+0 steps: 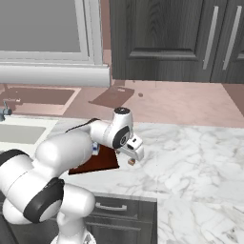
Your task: Take out the milk from the fridge and place it on the tray on the counter. Then take the sugar cube near the tray and place it in the tray.
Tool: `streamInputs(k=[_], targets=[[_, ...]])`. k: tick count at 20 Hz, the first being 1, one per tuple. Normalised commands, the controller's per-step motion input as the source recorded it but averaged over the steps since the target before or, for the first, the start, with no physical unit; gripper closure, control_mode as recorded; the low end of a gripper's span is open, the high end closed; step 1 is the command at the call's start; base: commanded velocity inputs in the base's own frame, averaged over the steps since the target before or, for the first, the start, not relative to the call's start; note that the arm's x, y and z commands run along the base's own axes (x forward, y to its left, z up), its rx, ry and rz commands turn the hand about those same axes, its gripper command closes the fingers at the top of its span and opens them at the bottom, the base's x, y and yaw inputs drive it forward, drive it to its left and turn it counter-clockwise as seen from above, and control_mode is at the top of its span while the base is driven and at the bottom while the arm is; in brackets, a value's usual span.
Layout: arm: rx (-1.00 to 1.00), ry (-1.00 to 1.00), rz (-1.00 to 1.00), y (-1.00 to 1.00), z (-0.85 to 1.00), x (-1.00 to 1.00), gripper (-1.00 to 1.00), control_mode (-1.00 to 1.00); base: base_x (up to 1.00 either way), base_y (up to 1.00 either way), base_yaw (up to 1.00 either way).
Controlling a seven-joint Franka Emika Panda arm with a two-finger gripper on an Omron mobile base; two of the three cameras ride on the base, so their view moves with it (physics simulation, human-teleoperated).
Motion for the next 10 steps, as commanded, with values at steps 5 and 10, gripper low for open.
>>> streamInputs(k=[5, 10], targets=[[0.0, -0.01, 0.0, 0.0, -0.21, 0.07, -1.0, -1.0, 0.0, 0.0, 0.0], [0.0, 0.0, 0.0, 0.0, -0.19, 0.15, -1.0, -1.0, 0.0, 0.0, 0.0]])
